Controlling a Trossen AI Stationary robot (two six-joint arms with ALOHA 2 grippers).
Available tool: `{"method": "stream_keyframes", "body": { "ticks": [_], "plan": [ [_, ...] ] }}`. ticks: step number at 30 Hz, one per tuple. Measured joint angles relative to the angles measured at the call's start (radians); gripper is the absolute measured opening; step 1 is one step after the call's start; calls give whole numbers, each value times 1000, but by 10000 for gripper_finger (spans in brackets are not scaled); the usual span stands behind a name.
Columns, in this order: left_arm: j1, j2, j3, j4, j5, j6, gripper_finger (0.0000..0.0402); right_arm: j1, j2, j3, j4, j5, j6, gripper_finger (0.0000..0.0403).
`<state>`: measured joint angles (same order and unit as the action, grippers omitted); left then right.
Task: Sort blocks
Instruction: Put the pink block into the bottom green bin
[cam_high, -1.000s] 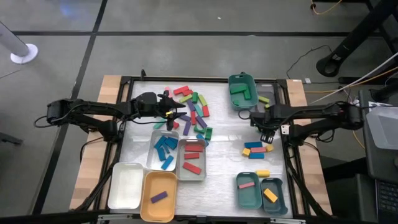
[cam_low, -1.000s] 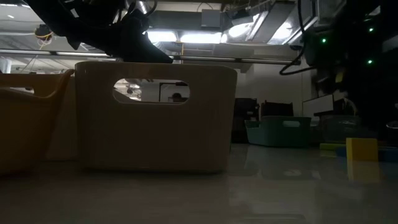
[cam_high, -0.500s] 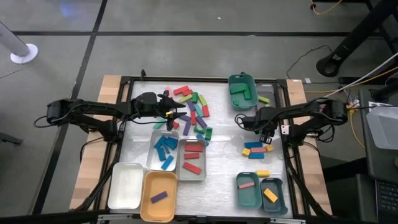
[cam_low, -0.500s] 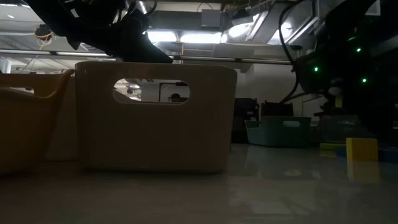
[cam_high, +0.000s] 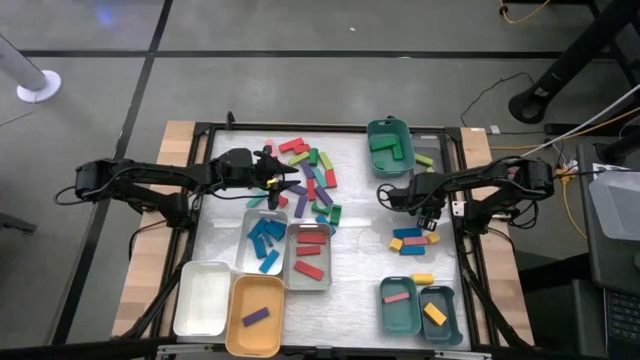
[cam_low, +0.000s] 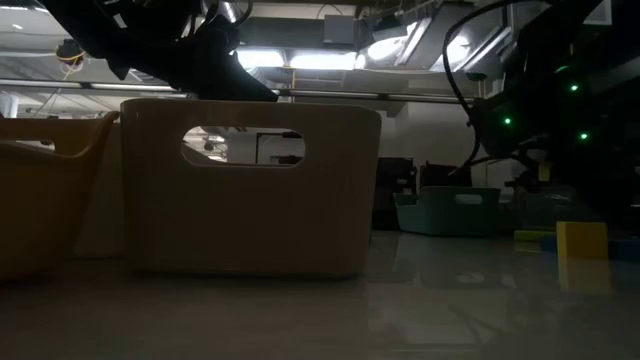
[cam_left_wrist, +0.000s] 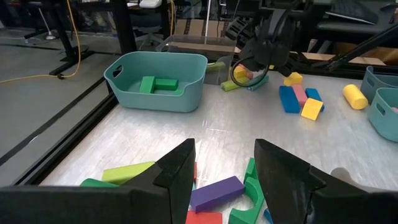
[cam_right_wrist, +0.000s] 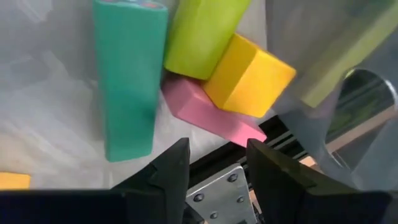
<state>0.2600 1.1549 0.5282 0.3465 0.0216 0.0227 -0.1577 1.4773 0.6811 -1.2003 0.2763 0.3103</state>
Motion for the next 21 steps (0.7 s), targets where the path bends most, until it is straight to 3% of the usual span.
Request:
{"method": "stream_keyframes", "body": {
  "ticks": [21],
  "plan": [
    [0, 0, 0, 0, 0, -23, 155, 0, -2, 2, 89, -122, -3, 159]
  ]
}}
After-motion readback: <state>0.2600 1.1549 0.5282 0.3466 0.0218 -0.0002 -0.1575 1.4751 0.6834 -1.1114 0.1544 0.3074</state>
